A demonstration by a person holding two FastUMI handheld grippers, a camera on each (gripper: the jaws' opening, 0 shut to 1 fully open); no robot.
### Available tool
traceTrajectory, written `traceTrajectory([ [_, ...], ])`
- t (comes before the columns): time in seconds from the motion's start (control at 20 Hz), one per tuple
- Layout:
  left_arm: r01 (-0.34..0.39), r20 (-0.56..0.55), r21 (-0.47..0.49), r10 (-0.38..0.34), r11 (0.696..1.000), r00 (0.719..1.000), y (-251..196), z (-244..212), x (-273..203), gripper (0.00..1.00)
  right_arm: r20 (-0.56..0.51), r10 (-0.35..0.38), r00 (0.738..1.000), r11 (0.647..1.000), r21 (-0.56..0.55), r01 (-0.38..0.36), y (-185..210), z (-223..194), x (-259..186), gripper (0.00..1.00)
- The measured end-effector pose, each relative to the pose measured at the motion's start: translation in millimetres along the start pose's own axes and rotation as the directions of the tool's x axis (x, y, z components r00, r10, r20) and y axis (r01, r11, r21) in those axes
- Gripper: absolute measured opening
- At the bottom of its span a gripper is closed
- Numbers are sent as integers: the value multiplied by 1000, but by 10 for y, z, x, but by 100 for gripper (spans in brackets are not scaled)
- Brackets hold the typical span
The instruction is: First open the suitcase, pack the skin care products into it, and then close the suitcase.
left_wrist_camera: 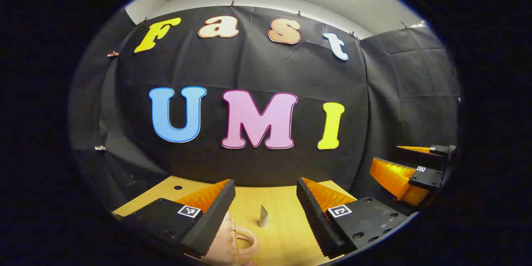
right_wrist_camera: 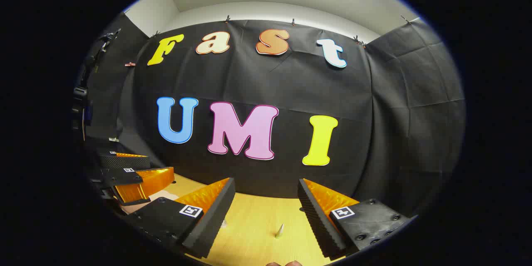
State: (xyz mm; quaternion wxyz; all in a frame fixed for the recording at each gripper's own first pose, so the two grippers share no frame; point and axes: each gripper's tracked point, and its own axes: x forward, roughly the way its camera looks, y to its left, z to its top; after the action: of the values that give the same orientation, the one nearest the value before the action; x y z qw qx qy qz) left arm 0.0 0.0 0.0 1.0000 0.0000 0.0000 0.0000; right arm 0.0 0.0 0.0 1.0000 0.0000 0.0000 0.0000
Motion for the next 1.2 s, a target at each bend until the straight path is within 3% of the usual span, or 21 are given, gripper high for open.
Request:
traceTrajectory([
  [0.9, -7, 48, 36, 5, 999, 999, -24, 103, -149, 95, -12, 10, 1000, 1000, -4, -10, -74, -56, -15, 96],
  [1.1, 24, -42, -8, -24, 1000, 999, -36, -166, -37, 95, -12, 7, 1000, 1000, -7, -7, -98, -52, -34, 96],
  [1.2, 76, -131, -58, -84, 995, 988, -90, -421, 62, 95, -13, -1, 1000, 1000, -7, 1, -146, -78, -52, 96],
])
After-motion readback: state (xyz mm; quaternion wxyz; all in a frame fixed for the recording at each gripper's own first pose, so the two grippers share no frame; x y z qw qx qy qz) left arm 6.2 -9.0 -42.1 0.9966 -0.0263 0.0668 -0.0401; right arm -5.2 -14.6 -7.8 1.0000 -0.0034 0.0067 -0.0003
